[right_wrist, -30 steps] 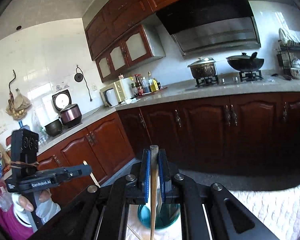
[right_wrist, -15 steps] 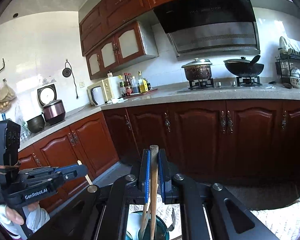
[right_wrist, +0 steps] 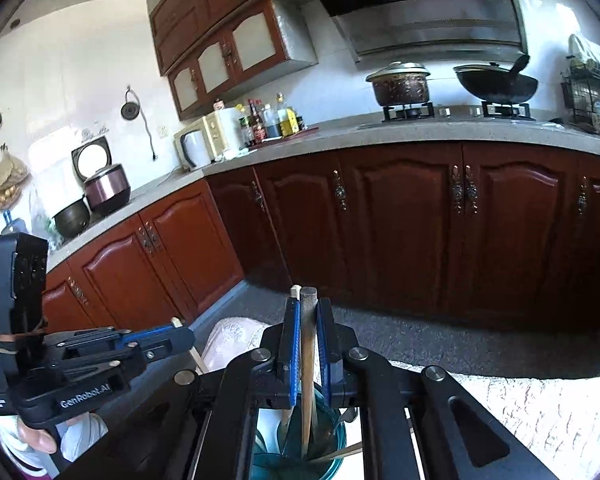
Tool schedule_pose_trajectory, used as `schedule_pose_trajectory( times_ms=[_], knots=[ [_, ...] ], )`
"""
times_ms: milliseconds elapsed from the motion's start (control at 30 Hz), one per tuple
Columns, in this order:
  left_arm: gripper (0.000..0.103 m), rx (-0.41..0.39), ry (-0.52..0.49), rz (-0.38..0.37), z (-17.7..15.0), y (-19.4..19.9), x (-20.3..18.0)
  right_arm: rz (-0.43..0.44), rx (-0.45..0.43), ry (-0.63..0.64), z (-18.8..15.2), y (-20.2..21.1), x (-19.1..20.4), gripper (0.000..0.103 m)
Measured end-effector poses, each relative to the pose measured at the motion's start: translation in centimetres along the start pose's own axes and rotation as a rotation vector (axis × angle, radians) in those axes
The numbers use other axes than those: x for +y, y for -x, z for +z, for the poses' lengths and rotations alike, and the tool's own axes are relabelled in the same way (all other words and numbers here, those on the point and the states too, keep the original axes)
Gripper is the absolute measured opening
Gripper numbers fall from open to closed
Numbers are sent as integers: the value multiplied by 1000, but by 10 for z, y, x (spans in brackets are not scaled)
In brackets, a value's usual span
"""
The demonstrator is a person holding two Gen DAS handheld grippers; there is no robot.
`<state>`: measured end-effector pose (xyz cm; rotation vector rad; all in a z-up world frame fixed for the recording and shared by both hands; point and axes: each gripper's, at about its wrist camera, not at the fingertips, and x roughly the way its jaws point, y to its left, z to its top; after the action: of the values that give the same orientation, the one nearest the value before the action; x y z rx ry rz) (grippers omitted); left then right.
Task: Organize utensils
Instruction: 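Lower both chopsticks into the teal-rimmed holder and open both grippers, then withdraw both grippers from the holder toward the silver spoon and gold fork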
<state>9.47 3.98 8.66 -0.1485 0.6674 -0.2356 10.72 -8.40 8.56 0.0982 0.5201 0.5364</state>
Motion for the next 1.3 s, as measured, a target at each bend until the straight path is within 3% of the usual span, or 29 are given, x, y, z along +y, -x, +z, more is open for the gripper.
schedule_pose_trajectory(
  times_ms=[67, 167, 200, 233, 300, 600, 900, 1100, 1300],
  knots=[
    [4, 6, 11, -2, 0, 0, 0, -9, 19, 3, 1, -3, 1, 7],
    [8, 14, 16, -6, 0, 1, -1, -11, 29, -22, -2, -3, -4, 22],
    [14, 15, 15, -8, -1, 1, -2, -8, 27, -32, -4, -2, -6, 24],
    [24, 16, 15, -9, -1, 2, -2, -7, 25, -39, -5, 0, -7, 24],
    [32, 19, 21, -16, -2, 4, -3, -6, 27, -51, -8, 3, -9, 24],
    [40, 41, 3, 6, -21, 15, -10, 6, 46, -30, -20, 25, 0, 28],
    [58, 40, -11, 59, -43, 27, -17, -10, 65, -15, -42, 52, 13, 33],
    [58, 48, -57, 82, -62, 32, -34, -60, 97, -8, -71, 78, 11, 34],
    [58, 80, -73, 42, -85, 30, -57, -121, 153, -28, -106, 98, -4, 34]
  ],
)
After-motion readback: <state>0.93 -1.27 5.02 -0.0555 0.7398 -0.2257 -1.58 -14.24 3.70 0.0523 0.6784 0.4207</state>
